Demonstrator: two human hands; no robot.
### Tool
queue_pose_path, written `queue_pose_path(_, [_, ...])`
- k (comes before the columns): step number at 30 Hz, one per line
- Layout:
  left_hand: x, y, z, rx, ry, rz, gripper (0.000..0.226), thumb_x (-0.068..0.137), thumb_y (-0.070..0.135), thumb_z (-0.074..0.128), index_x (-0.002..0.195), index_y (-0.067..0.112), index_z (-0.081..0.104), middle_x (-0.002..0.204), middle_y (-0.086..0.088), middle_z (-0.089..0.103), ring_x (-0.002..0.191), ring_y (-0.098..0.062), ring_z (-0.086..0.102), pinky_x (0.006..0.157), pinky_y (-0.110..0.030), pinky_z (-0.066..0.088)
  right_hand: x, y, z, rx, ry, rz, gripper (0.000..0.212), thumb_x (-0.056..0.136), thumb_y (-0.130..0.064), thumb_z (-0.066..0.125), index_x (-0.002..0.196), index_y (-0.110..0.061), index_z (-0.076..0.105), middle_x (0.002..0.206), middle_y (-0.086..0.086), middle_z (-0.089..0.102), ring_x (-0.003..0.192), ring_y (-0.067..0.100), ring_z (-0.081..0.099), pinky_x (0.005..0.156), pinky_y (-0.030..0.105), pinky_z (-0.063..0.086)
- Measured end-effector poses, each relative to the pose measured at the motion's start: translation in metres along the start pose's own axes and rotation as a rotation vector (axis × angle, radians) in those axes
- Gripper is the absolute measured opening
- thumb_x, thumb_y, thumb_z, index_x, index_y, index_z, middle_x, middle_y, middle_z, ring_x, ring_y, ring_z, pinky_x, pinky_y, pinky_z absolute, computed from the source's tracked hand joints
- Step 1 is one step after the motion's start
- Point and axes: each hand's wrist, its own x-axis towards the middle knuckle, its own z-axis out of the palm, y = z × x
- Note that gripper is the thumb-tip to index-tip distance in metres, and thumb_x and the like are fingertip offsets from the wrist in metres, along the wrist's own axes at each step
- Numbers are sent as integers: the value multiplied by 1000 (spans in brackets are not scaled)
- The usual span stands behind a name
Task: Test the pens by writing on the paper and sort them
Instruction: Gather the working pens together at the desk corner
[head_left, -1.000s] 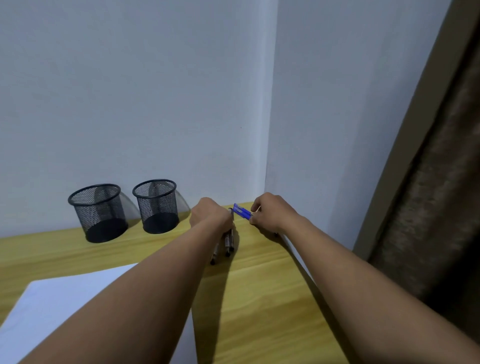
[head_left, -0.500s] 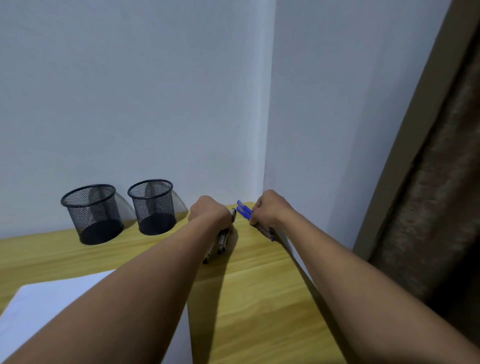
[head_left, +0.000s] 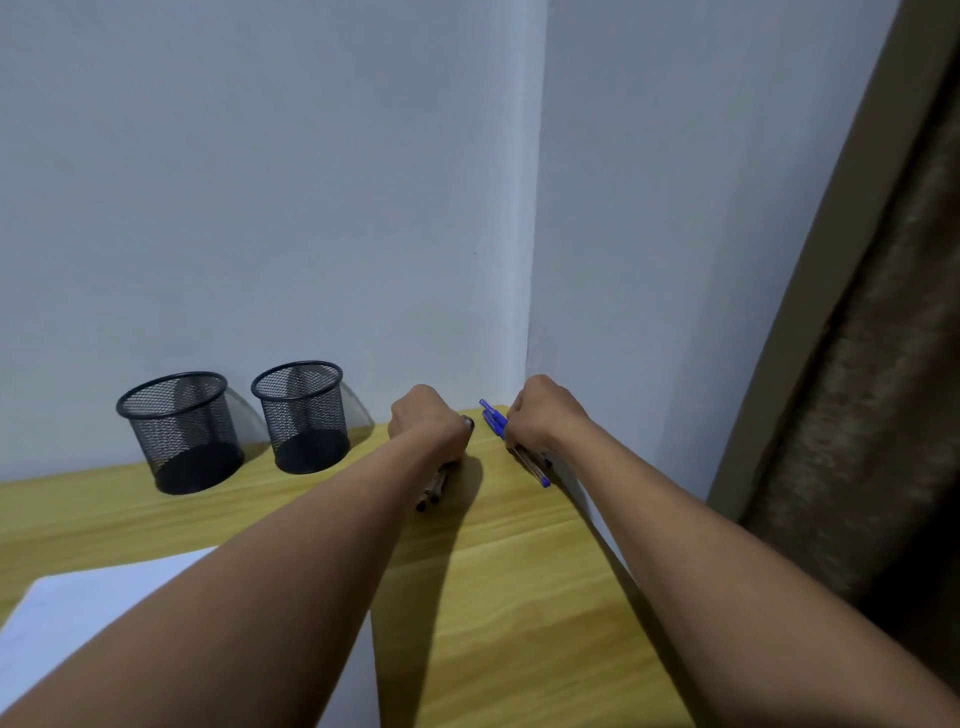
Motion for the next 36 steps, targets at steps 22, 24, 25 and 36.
queue_pose_path(22, [-36, -32, -99, -499, 5, 224, 66, 76, -8, 75, 131, 26, 63, 106, -21, 72, 79, -25, 71, 73, -30, 58, -95, -59, -57, 547, -60, -65, 70, 83, 15, 62, 141, -22, 50, 89, 15, 69, 77, 28, 68, 75, 46, 65])
queue_pose_path(24, [-40, -44, -122, -535, 17, 237, 68, 77, -7, 75, 134, 28, 61, 86, -15, 73, 69, -22, 68, 75, -33, 59, -111, -77, -61, 564, -79, -136, 82, 84, 17, 59, 149, -31, 44, 85, 13, 66, 73, 25, 66, 66, 40, 64])
queue_pose_path(25, [-42, -50, -134, -552, 23, 240, 68, 78, -7, 75, 134, 28, 60, 77, -13, 72, 64, -21, 65, 75, -34, 59, -118, -86, -61, 561, -86, -167, 86, 84, 17, 59, 151, -35, 41, 85, 12, 64, 74, 25, 66, 66, 40, 64])
queue_pose_path(36, [-29, -123, -249, -681, 200, 321, 73, 78, -8, 73, 137, 32, 57, 103, -17, 70, 73, -25, 67, 76, -38, 60, -126, -194, -38, 529, -51, -420, 89, 84, 14, 64, 150, -36, 33, 85, 17, 65, 79, 30, 69, 79, 53, 63])
